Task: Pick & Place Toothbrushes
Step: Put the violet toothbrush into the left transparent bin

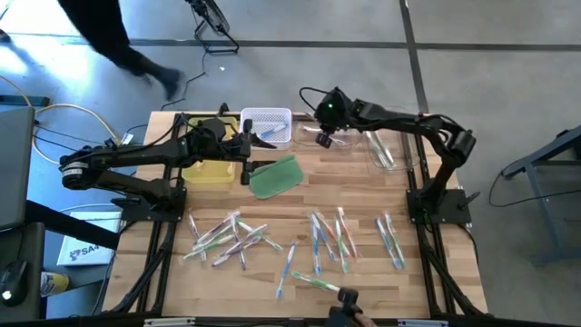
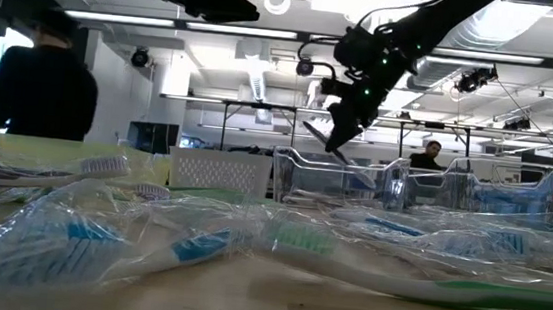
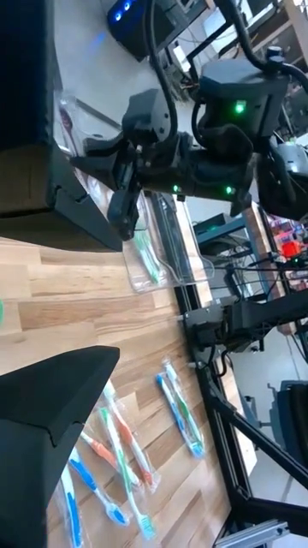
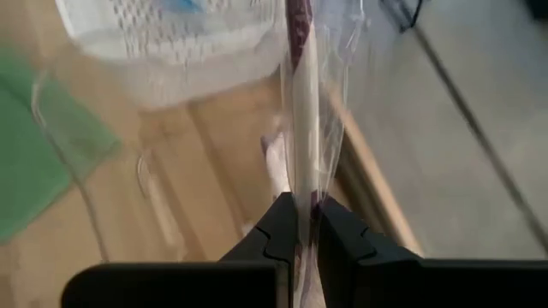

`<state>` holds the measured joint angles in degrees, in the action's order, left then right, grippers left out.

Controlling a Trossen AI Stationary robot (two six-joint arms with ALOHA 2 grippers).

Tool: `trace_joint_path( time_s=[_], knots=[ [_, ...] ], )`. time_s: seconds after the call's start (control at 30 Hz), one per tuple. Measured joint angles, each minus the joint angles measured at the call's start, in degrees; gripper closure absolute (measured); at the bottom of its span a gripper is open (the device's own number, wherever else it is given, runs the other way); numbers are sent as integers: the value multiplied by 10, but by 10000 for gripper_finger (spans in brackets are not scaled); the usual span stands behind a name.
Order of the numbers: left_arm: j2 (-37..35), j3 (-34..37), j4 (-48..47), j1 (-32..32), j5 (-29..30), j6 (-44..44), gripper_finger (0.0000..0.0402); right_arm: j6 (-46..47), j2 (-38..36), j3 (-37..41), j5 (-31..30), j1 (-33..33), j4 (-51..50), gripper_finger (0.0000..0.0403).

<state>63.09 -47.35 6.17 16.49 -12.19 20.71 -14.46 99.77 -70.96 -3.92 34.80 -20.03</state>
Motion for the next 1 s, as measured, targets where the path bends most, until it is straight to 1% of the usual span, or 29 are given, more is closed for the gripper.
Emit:
trace_joint_path(
  time_s=[0.17, 0.37, 0.5, 0.8, 0.97, 1.0],
  knots=[
    [0, 0, -1, 0, 0, 0, 217, 5, 0, 0, 18, 10, -33, 386],
    [0, 0, -1, 0, 0, 0, 217, -4, 3, 0, 33, 15, -46, 386],
    [0, 0, -2, 0, 0, 0, 217, -8, 20, 0, 73, 21, -44, 386],
    [0, 0, -3, 0, 0, 0, 217, -47, 30, 1, 76, 24, -37, 386],
    [0, 0, -3, 0, 0, 0, 217, -49, 30, 1, 86, 25, -37, 385],
    [0, 0, -3, 0, 0, 0, 217, -49, 30, 1, 86, 25, -36, 379]
  ],
)
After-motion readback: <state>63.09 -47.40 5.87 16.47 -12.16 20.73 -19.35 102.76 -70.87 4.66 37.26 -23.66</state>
